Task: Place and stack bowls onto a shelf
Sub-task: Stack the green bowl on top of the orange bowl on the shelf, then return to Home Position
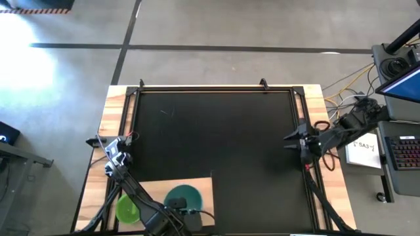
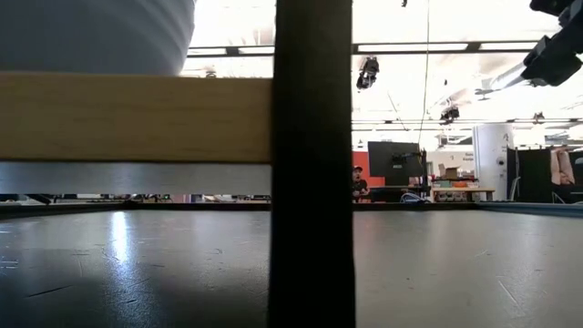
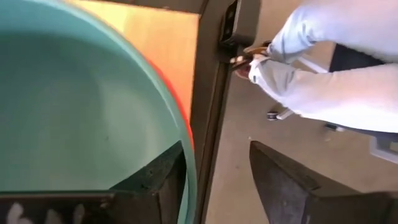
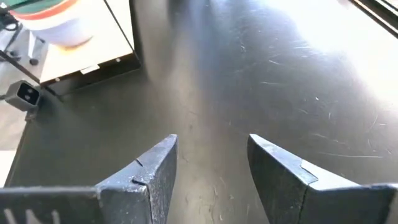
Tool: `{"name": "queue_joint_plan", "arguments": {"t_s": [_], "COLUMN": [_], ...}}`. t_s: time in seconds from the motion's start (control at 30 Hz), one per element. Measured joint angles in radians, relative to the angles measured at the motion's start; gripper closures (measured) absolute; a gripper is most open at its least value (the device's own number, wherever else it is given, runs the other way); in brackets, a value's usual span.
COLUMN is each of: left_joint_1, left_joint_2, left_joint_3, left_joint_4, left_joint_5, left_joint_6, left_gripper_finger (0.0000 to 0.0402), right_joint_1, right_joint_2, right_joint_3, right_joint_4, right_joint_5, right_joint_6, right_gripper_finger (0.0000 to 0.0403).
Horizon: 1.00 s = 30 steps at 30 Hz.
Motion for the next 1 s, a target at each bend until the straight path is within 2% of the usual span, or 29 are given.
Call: {"name": "queue_joint_plan", "arguments": {"t_s": [0.2,0.4,0.77,1.0], "left_joint_1": [0.000,0.000,-0.003,-0.004], "left_joint_2": [-0.005,-0.013,-0.045,-0.063], "left_joint_3": [0.000,0.000,0.000,0.000], "left_joint_4": [0.020,0.020,0.007,-0.142], "left_joint_5": [0.000,-0.008,-0.228,-0.379], "left_joint_6": [0.023,0.026,0.080,0.099], "left_gripper_finger": [0.0237,0.0237,0.0237,0.0237], "right_joint_1": [0.000,0.000,0.000,0.000], "right_joint_2": [-0.037,-0.033,-0.029,-0.029], "right_joint_3": [-0.001,-0.032,-0.133,-0.196], "right_joint_4": [0.003,0.083,0.230,0.301], "right_joint_5": [0.023,0.025,0.037,0.051], "right_joint_6": [0.021,0.023,0.009,0.019], "right_gripper_finger": [0.0220,0.0220,0.0220,0.0220]}}
